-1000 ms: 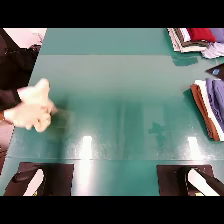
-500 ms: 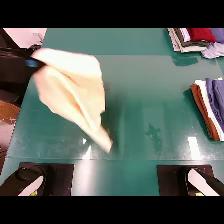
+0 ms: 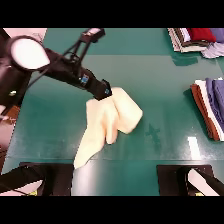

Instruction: Fold the shirts.

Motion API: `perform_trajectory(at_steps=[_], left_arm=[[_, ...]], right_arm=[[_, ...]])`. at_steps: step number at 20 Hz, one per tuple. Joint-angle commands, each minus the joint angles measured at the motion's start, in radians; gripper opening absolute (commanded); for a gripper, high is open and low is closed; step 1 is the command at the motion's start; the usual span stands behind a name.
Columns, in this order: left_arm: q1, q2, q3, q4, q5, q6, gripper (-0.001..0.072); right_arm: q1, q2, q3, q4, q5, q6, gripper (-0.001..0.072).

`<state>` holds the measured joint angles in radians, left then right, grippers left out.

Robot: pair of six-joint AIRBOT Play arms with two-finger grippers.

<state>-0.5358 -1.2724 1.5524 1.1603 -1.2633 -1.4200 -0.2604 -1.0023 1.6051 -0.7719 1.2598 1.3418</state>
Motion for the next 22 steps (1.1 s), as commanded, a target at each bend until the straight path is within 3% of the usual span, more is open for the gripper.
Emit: perform_trajectory(at_steps=[1, 5, 14, 22], left_arm=[[0.079, -0.056, 0.002, 0.016, 0.008, 0.031, 0.0667], [0.244, -0.051, -0.061, -0.006, -0.201, 0.029, 0.0667], [0.297, 0.059, -0.754, -0.022, -0.070, 0.068, 0.0667], [0.292, 0.059, -0.892, -0.219, 0.037, 0.119, 0.0666]], right_arm=[[0.001, 0.000, 0.001, -0.009, 0.009, 0.000, 0.0016], [0.001, 0.000, 0.001, -0.009, 0.008, 0.000, 0.0016], [0.001, -0.004, 0.001, -0.010, 0.007, 0.000, 0.0016], [0.001, -0.031, 0.001, -0.005, 0.017, 0.001, 0.0016]])
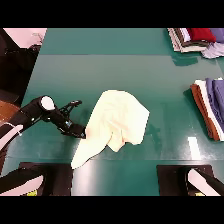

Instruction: Fold the shirts.

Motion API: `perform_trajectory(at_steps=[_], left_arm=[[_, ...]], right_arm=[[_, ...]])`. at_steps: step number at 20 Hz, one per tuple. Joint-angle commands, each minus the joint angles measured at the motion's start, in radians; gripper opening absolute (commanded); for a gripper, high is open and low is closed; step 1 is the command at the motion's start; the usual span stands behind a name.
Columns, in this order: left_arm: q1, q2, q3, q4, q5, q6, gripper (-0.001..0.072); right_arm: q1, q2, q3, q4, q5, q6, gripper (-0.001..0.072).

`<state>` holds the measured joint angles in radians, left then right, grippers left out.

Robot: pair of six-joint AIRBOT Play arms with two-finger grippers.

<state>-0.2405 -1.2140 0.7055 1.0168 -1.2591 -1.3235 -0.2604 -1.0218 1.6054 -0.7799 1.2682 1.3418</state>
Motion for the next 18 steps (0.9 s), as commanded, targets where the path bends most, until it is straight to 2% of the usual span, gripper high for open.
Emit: perform_trajectory(at_steps=[1, 3, 4, 5, 6, 7, 12, 13, 14, 15, 16, 18], left_arm=[[-0.003, 0.000, -0.055, -0.090, 0.039, 0.023, 0.0666], [-0.003, 0.001, -0.072, -0.090, 0.049, 0.023, 0.0665], [-0.003, 0.000, -0.077, -0.090, 0.047, 0.022, 0.0617], [-0.003, 0.000, -0.077, -0.091, 0.047, 0.023, 0.0385], [-0.003, 0.000, -0.077, -0.091, 0.050, 0.023, 0.0186], [-0.003, 0.000, -0.072, -0.088, 0.054, 0.024, 0.0019], [0.039, 0.030, 0.107, 0.038, 0.012, 0.014, 0.0025], [0.056, 0.043, 0.163, 0.068, 0.000, 0.014, 0.0025], [0.071, 0.052, 0.214, 0.098, -0.011, 0.014, 0.0026], [0.083, 0.059, 0.265, 0.133, -0.018, 0.014, 0.0025], [0.090, 0.064, 0.312, 0.176, -0.017, 0.014, 0.0026], [0.094, 0.065, 0.386, 0.261, -0.014, 0.014, 0.0026]], right_arm=[[0.001, -0.019, 0.001, 0.002, 0.016, 0.001, 0.0016], [0.001, -0.040, 0.001, 0.003, 0.039, 0.001, 0.0016], [0.001, -0.055, 0.001, 0.003, 0.053, 0.001, 0.0016], [0.003, -0.070, 0.001, 0.003, 0.065, 0.001, 0.0016], [0.012, -0.087, 0.001, 0.003, 0.076, 0.001, 0.0016], [0.028, -0.106, 0.001, 0.002, 0.084, 0.001, 0.0016], [0.217, -0.264, 0.001, -0.005, 0.113, 0.000, 0.0019], [0.268, -0.312, 0.000, -0.010, 0.119, -0.001, 0.0047], [0.315, -0.362, 0.001, -0.009, 0.124, -0.001, 0.0201], [0.361, -0.413, 0.001, -0.009, 0.123, -0.001, 0.0399], [0.411, -0.471, 0.001, -0.009, 0.122, -0.001, 0.0478], [0.497, -0.581, 0.001, -0.008, 0.117, -0.016, 0.0478]])
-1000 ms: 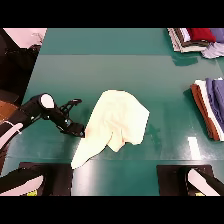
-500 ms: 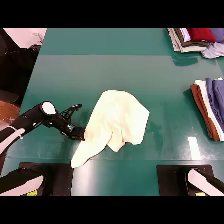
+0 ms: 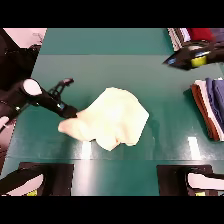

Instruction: Fold the shirts.

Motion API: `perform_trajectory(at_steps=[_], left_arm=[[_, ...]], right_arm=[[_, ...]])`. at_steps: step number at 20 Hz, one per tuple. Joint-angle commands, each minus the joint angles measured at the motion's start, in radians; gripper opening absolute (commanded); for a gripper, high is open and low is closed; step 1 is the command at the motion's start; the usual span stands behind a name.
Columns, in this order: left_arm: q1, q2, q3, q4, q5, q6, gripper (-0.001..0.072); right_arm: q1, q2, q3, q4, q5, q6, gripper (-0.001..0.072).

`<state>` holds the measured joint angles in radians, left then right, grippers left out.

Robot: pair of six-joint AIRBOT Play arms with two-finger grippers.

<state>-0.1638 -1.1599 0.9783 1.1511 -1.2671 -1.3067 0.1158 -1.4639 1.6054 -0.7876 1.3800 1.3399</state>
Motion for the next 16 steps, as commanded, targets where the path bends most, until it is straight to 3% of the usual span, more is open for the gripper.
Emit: perform_trajectory(at_steps=[1, 8, 11, 12, 13, 14, 16], left_arm=[[0.017, 0.011, 0.138, 0.140, -0.002, -0.003, 0.0026], [0.017, 0.011, 0.155, 0.135, 0.023, -0.006, 0.0025], [0.017, 0.011, 0.155, 0.128, 0.064, -0.054, 0.0025], [0.017, 0.011, 0.155, 0.125, 0.073, -0.056, 0.0026], [0.017, 0.011, 0.155, 0.121, 0.078, -0.056, 0.0025], [0.017, 0.011, 0.155, 0.119, 0.080, -0.056, 0.0026], [0.017, 0.013, 0.164, 0.117, 0.077, -0.059, 0.0025]], right_arm=[[0.158, -0.193, 0.001, -0.002, -0.008, -0.036, 0.0478], [0.264, -0.425, 0.001, -0.001, -0.121, -0.080, 0.0478], [0.283, -0.460, 0.001, 0.000, -0.122, -0.089, 0.0474], [0.288, -0.463, 0.001, -0.001, -0.124, -0.093, 0.0411], [0.287, -0.461, 0.001, 0.002, -0.129, -0.113, 0.0241], [0.287, -0.454, 0.001, 0.002, -0.135, -0.129, 0.0009], [0.271, -0.418, 0.001, -0.001, -0.161, -0.141, 0.0014]])
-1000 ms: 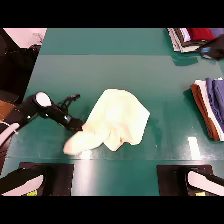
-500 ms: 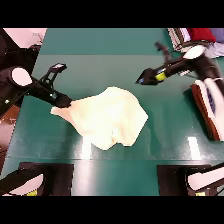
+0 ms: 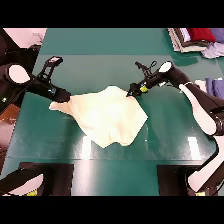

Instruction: Fold the shirts.

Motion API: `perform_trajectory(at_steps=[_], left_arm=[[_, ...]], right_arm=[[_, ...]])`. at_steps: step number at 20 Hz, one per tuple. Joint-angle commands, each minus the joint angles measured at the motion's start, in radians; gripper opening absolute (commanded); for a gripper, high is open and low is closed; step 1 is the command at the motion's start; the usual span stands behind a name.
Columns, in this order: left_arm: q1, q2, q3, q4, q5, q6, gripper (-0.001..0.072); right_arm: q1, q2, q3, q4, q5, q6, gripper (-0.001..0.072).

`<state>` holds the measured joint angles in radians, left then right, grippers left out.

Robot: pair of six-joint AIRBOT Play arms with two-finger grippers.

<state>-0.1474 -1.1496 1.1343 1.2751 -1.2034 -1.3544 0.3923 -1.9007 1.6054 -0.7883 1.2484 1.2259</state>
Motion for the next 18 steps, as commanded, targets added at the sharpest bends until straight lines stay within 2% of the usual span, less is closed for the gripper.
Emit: perform_trajectory(at_steps=[1, 4, 7, 11, 15, 18], left_arm=[[0.001, 0.009, 0.026, -0.004, 0.013, -0.012, 0.0025], [0.001, 0.061, 0.177, 0.002, 0.015, -0.010, 0.0025], [0.000, 0.119, 0.401, -0.014, 0.014, -0.008, 0.0025], [0.000, 0.166, 0.653, -0.143, 0.012, -0.006, 0.0025], [0.000, 0.174, 0.832, -0.208, -0.023, 0.001, 0.0025], [0.000, 0.173, 0.888, -0.207, -0.026, 0.002, 0.0025]], right_arm=[[-0.019, 0.053, 0.001, -0.001, -0.043, -0.027, 0.0014], [-0.093, 0.218, 0.004, -0.001, -0.056, -0.027, 0.0013], [-0.173, 0.400, 0.086, -0.001, 0.047, -0.026, 0.0013], [-0.206, 0.576, 0.253, -0.003, 0.154, 0.009, 0.0013], [-0.154, 0.739, 0.307, -0.203, 0.182, 0.111, 0.0014], [-0.095, 0.848, 0.231, -0.313, 0.204, 0.214, 0.0014]])
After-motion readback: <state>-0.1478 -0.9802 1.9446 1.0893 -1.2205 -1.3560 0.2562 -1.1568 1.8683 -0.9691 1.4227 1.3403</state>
